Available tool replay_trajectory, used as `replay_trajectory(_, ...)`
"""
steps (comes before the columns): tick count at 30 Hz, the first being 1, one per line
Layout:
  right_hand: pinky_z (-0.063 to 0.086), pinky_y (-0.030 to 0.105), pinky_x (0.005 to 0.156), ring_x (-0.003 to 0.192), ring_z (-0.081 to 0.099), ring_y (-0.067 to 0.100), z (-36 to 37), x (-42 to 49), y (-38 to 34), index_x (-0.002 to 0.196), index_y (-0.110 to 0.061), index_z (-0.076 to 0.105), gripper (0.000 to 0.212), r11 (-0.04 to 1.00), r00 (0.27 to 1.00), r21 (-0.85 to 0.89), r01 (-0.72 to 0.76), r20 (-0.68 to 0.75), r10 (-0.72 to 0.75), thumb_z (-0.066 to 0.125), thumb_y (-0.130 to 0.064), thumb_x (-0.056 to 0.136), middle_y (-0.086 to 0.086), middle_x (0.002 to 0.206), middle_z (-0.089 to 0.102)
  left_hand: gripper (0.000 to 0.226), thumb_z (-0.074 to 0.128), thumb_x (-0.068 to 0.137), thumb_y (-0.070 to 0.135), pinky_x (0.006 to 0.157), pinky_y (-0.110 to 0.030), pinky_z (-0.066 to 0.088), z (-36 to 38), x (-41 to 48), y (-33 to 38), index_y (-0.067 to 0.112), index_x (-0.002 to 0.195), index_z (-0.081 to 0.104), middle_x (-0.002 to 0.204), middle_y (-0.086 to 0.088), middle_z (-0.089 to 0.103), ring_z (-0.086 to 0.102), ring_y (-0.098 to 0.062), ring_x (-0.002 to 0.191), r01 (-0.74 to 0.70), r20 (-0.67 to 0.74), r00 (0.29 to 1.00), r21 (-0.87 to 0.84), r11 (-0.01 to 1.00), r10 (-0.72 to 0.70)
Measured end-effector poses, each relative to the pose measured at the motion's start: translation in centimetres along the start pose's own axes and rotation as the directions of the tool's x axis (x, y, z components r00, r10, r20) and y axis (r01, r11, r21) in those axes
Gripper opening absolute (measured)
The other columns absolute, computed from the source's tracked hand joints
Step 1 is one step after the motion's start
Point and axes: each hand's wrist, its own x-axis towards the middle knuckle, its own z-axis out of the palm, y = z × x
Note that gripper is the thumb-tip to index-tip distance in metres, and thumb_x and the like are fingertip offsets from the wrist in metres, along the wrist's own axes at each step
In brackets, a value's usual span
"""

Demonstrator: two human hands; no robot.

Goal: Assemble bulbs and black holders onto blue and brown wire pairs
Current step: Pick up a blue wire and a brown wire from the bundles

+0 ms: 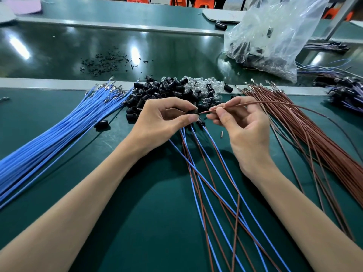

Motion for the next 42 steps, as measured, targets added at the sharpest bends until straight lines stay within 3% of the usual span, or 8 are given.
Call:
replay_trajectory(18, 0.055, 0.031, 0.081, 0.079, 0.070, 0.015, -0.4, -0.2, 0.5, 0.081, -0.025, 0.060, 0.023, 0.967, 0.996, -0.249, 0.048, 0.080, -0.029, 0.069, -0.004, 0.084, 0.000, 0.081, 0.072, 0.020, 0.074, 0.078, 0.006, 0.075, -0.020, 0.053, 0.5, -0.3, 0.0, 0.014, 0.096, 0.071, 0.082, -0.001, 0.071, 0.064, -0.005, 0.074, -0.105, 0.093, 0.992, 0.209, 0.972, 0.087)
replay_trajectory(23, 0.050, 0.019, 0.075, 0.072, 0.065, 0.001, -0.5, -0.1, 0.5, 0.077, -0.027, 0.065, 0.021, 0.919, 0.994, -0.391, 0.043, 0.114, 0.002, 0.073, -0.009, 0.083, -0.017, 0.071, 0.067, 0.014, 0.073, 0.081, 0.009, 0.073, -0.025, 0.053, 0.6, -0.3, 0.0, 0.007, 0.095, 0.074, 0.085, -0.007, 0.072, 0.067, -0.015, 0.077, -0.173, 0.125, 0.982, 0.331, 0.927, 0.139)
replay_trajectory(25, 0.049, 0.019, 0.071, 0.069, 0.063, 0.002, -0.4, -0.1, 0.4, 0.083, -0.023, 0.065, 0.016, 0.957, 0.989, -0.286, -0.045, 0.122, 0.084, 0.067, -0.007, 0.088, -0.013, 0.071, 0.067, 0.014, 0.073, 0.082, 0.009, 0.070, -0.017, 0.049, 0.7, -0.3, 0.0, 0.006, 0.095, 0.075, 0.086, -0.005, 0.072, 0.066, -0.011, 0.078, -0.182, 0.115, 0.982, 0.364, 0.913, 0.151)
replay_trajectory(29, 0.053, 0.021, 0.058, 0.060, 0.065, 0.012, -0.1, 0.4, 0.0, 0.091, -0.012, 0.048, 0.013, 0.953, 0.972, 0.190, -0.234, 0.055, 0.228, 0.040, -0.012, 0.102, 0.000, 0.069, 0.070, 0.013, 0.073, 0.082, 0.011, 0.069, -0.010, 0.044, 0.6, -0.2, -0.2, 0.006, 0.093, 0.075, 0.086, -0.003, 0.073, 0.064, -0.006, 0.079, -0.176, 0.067, 0.984, 0.387, 0.905, 0.162)
replay_trajectory(34, 0.048, 0.018, 0.054, 0.060, 0.060, 0.005, -0.4, 0.1, 0.5, 0.075, -0.018, 0.062, 0.018, 0.970, 0.985, -0.204, -0.133, 0.083, 0.152, 0.063, -0.010, 0.091, -0.007, 0.066, 0.063, 0.015, 0.075, 0.080, 0.017, 0.070, -0.028, 0.052, 0.6, -0.3, -0.4, 0.008, 0.092, 0.076, 0.082, 0.001, 0.072, 0.065, -0.011, 0.071, -0.328, 0.162, 0.945, 0.491, 0.807, 0.286)
replay_trajectory(36, 0.051, 0.018, 0.058, 0.060, 0.061, 0.007, -0.3, 0.2, 0.4, 0.079, -0.016, 0.064, 0.012, 0.973, 0.976, -0.121, -0.198, 0.070, 0.207, 0.065, -0.011, 0.090, -0.006, 0.066, 0.066, 0.017, 0.074, 0.080, 0.020, 0.070, -0.029, 0.053, 0.5, -0.2, -0.6, 0.009, 0.092, 0.076, 0.080, 0.005, 0.070, 0.062, -0.007, 0.070, -0.348, 0.143, 0.936, 0.512, 0.785, 0.321)
replay_trajectory(39, 0.053, 0.017, 0.060, 0.062, 0.066, 0.012, -0.4, 0.8, -0.1, 0.089, -0.008, 0.054, 0.011, 0.923, 0.957, 0.280, -0.264, -0.040, 0.286, 0.050, -0.012, 0.098, 0.001, 0.070, 0.070, 0.016, 0.072, 0.081, 0.021, 0.070, -0.036, 0.053, 0.4, -0.1, -0.9, 0.009, 0.090, 0.076, 0.081, 0.002, 0.072, 0.064, -0.013, 0.071, -0.349, 0.092, 0.929, 0.535, 0.769, 0.358)
replay_trajectory(42, 0.051, 0.016, 0.059, 0.061, 0.065, 0.008, -0.8, 0.9, 0.0, 0.082, -0.008, 0.056, 0.016, 0.957, 0.962, 0.179, -0.229, -0.110, 0.251, 0.052, -0.008, 0.097, -0.001, 0.070, 0.069, 0.015, 0.072, 0.082, 0.021, 0.070, -0.039, 0.053, 0.6, -0.2, -0.9, 0.009, 0.091, 0.076, 0.081, -0.002, 0.072, 0.065, -0.022, 0.073, -0.403, 0.128, 0.903, 0.585, 0.704, 0.410)
